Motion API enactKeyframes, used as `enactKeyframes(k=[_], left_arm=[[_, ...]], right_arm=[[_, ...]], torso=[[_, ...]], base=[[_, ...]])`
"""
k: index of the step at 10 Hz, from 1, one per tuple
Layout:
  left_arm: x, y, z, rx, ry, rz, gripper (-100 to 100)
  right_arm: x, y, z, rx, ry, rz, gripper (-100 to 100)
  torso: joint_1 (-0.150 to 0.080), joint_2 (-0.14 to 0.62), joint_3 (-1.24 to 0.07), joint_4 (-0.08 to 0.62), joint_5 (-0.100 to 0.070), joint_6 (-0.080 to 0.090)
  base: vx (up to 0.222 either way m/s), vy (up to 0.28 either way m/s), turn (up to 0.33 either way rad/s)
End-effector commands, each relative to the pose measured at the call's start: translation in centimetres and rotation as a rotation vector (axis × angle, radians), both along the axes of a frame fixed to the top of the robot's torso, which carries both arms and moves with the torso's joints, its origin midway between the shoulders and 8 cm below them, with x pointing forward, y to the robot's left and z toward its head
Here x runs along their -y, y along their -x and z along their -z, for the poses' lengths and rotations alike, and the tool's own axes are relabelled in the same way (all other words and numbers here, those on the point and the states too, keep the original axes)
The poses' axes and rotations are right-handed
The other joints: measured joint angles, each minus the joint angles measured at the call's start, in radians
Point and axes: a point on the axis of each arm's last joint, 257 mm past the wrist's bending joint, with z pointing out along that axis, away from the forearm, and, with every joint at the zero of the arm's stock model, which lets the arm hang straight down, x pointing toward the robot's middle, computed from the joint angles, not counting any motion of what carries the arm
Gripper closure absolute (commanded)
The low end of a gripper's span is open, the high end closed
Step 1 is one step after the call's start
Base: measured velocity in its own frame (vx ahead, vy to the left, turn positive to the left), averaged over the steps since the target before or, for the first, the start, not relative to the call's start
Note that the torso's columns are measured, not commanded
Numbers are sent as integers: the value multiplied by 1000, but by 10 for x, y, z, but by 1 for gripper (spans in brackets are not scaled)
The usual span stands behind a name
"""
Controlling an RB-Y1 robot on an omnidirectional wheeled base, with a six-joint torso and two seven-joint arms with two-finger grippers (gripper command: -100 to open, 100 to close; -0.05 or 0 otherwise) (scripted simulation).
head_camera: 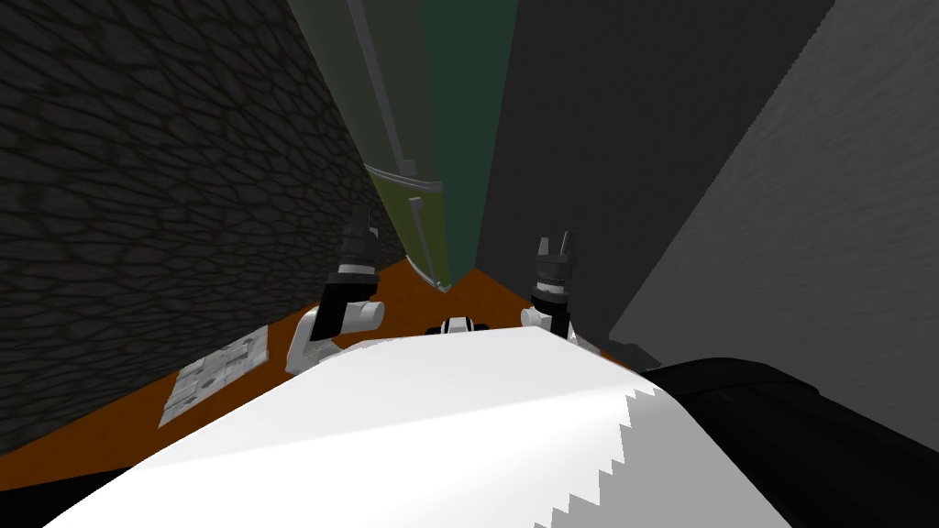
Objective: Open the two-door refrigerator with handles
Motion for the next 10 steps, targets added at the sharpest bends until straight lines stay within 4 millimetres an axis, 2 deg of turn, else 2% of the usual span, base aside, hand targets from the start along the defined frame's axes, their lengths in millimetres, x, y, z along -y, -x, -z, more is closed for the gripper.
enactKeyframes(k=[1, 10], left_arm=[[-2, -6, -7, -18, 0, -12, -100], [-7, -24, -17, -81, 4, -45, -100]], right_arm=[[0, 0, 0, 0, 0, 0, 0], [0, 0, 0, 0, 0, 0, 0]], torso=[[1, 1, 1, 0, 0, 0], [0, 1, 1, 0, 0, 0]], base=[[58, -9, 7], [63, -12, 6]])
